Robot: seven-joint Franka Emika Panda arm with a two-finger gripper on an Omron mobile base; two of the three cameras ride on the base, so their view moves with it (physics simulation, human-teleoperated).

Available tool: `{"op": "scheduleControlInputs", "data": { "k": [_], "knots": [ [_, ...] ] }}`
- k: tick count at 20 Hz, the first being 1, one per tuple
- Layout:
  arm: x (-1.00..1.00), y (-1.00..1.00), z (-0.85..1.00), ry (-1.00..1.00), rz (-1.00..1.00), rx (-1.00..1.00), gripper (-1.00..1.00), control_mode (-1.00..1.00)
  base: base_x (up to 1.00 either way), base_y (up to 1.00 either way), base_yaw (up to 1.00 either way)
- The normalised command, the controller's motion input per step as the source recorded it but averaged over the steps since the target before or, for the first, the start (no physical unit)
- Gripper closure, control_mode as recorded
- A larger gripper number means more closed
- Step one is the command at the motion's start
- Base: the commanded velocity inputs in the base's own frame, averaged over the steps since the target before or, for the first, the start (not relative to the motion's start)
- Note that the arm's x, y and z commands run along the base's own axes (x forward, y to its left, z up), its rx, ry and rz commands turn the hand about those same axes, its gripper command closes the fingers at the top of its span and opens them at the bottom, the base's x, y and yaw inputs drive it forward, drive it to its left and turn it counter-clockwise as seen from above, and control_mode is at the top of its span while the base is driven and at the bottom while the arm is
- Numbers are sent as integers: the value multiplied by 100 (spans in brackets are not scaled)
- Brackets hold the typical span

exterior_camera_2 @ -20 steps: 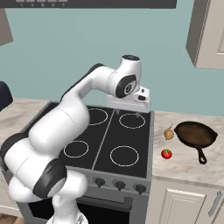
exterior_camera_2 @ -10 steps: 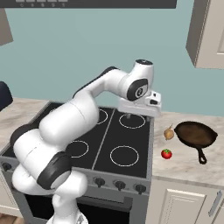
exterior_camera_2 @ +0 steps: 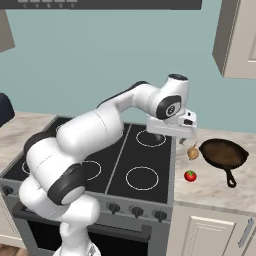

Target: Place the pan on the front right burner on the stove. Then place the tomato and the onion in the pan and turn on the front right burner.

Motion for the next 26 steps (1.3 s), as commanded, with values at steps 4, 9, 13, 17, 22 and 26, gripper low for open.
{"op": "scheduleControlInputs", "data": {
  "k": [4, 9, 13, 17, 22, 26],
  "knots": [
    [14, -42, -14, 2, 0, 0, -100, -100, 0, 0, 0],
    [12, -44, -16, 3, 0, 0, -100, -100, 0, 0, 0],
    [12, -45, -17, 3, 0, 0, -100, -100, 0, 0, 0],
    [7, -47, -21, 3, 0, 0, -100, -100, 0, 0, 0],
    [12, -48, -18, 4, 0, 1, -100, -100, 0, 0, 0],
    [9, -46, -19, 4, 0, 3, -100, -100, 0, 0, 0]
  ]
}}
